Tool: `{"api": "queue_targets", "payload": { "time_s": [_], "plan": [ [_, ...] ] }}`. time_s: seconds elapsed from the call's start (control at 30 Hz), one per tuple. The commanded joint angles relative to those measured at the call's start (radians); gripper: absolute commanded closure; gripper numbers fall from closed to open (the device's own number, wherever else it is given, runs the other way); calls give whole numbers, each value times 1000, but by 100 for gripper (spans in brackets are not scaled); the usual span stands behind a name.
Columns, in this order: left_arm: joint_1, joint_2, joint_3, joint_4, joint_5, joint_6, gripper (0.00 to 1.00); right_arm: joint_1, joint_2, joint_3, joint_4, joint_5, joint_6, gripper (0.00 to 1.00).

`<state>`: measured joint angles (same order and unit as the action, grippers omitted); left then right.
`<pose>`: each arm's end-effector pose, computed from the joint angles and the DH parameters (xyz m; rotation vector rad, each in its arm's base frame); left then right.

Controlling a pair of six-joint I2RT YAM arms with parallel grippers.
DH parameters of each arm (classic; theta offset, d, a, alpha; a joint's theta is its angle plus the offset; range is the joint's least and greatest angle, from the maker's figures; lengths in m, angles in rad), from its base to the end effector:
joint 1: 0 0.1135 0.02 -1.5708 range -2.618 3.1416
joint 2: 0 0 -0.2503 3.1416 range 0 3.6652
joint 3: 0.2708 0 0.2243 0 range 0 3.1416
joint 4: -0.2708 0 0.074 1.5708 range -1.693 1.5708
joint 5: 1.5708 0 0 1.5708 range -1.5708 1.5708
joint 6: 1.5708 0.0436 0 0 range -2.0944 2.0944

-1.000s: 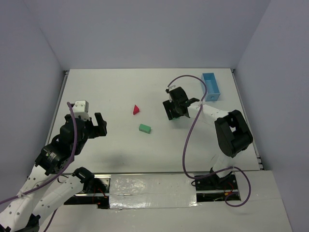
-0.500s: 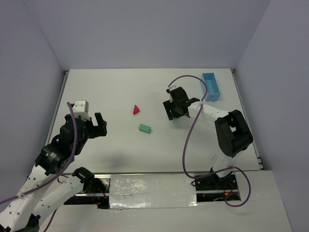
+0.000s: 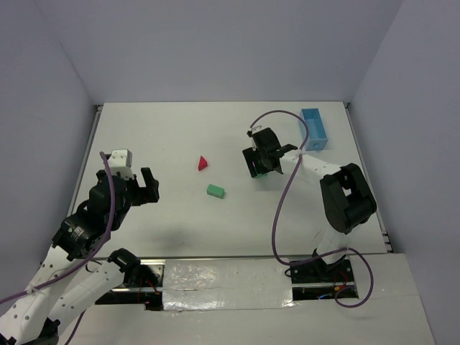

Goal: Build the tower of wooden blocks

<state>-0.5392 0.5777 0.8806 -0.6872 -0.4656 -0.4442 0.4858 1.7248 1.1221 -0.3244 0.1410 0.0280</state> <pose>0.0988 -0.0363 0.3296 -0.2125 1.9060 -0.2070 0.3042 0.1537 0.1940 -0.5068 2.4330 0.0408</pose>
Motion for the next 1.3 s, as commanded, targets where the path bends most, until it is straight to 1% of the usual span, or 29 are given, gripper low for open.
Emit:
{"api": "queue_targets", "payload": {
  "time_s": [0.0,0.3,0.5,0.67,0.7,0.73,0.77,0.8,0.83,0.87,0.9,0.93,1.0,1.03,1.07,1.1,1.17,1.2,1.23,1.27],
  "plan": [
    [-2,-13,-2,40,7,21,0,-6,9,48,5,-9,0,28],
    [-2,-13,-3,40,7,21,0,-4,18,54,4,-9,0,31],
    [-1,-10,-3,40,8,19,0,-4,-14,62,-2,-11,7,28],
    [-2,-10,-2,40,8,19,0,5,-103,80,-25,-6,18,21],
    [-2,-7,-3,40,8,21,1,19,-146,94,-45,3,29,8],
    [-2,-7,-3,40,8,21,1,19,-165,97,-45,3,38,8],
    [-2,-7,-3,41,8,21,0,26,-185,97,-51,28,53,4],
    [-1,-3,-3,40,8,21,1,46,-206,97,-56,44,76,0],
    [-1,-1,-2,40,8,21,1,62,-249,91,-59,69,149,0],
    [-1,2,-2,40,7,19,0,79,-269,87,-70,148,200,0],
    [-1,10,0,40,4,19,1,126,-287,81,-76,195,252,0],
    [-2,16,1,37,-2,16,1,157,-316,62,-80,239,367,0],
    [-1,24,6,31,-11,13,0,245,-323,48,-76,276,443,0],
    [-1,24,8,28,-18,12,1,260,-306,41,-68,235,507,0],
    [-1,25,6,28,-19,9,1,266,-291,41,-53,173,538,0],
    [-1,19,6,28,-25,7,1,296,-254,41,-32,123,608,0],
    [-1,11,3,23,-34,2,0,348,-216,47,-25,167,676,0],
    [-2,7,4,23,-36,1,0,376,-190,85,-50,240,711,0],
    [-2,4,1,25,-35,2,1,423,-124,114,-82,285,802,0],
    [-2,2,0,26,-33,2,1,442,-90,151,-173,320,857,0]
  ]
}}
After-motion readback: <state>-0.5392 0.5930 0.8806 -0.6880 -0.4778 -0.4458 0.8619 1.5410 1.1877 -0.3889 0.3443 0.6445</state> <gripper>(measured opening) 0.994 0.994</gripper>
